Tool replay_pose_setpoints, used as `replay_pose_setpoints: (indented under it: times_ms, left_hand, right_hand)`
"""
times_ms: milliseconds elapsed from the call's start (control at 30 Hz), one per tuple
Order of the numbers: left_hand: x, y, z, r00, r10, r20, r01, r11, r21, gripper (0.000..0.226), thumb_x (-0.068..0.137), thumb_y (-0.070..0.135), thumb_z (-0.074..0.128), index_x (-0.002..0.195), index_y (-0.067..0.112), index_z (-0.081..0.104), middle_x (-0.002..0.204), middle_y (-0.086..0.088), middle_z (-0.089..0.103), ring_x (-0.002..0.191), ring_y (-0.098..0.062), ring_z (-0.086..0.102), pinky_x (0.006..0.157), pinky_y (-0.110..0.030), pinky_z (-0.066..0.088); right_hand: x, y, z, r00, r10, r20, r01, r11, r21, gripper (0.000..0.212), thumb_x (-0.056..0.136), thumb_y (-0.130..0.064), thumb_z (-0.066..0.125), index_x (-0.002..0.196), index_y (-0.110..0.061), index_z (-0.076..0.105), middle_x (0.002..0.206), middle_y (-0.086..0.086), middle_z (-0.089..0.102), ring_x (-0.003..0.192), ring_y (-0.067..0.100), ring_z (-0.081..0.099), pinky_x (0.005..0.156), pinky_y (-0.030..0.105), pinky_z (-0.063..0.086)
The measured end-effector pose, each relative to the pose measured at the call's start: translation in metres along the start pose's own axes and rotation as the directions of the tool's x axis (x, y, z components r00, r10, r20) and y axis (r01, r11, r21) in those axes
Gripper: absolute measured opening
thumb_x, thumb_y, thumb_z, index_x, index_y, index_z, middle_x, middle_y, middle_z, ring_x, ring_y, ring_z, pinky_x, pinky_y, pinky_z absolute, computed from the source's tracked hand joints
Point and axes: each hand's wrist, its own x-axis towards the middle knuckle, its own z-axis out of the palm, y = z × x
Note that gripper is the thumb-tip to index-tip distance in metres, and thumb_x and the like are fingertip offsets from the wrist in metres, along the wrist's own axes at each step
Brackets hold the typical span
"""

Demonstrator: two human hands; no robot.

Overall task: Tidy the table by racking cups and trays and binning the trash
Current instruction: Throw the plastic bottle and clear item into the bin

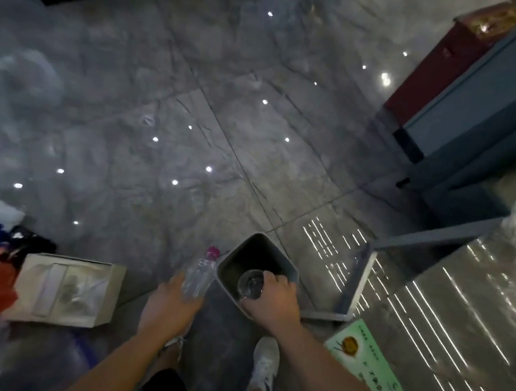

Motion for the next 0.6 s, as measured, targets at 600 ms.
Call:
replay_pose_setpoints:
  times_ms: [600]
  left_hand:
    - [0.249, -0.041, 0.18, 0.902, 0.207, 0.378, -0.399, 0.733, 0.551, 0.05, 0.092, 0.034, 0.049, 0.142, 0.028, 0.041, 0.124, -0.015, 0.052, 0.112, -0.036, 0.056, 0.08, -0.042, 0.049]
  right_hand:
    - [0.23, 0.077, 0.173, 0.908, 0.407, 0.101, -0.415, 0.907, 0.071, 0.061, 0.08, -0.049, 0.066, 0.131, -0.019, 0.053, 0.133, 0.009, 0.059, 0.126, 0.03, 0.049, 0.106, 0.036, 0.034]
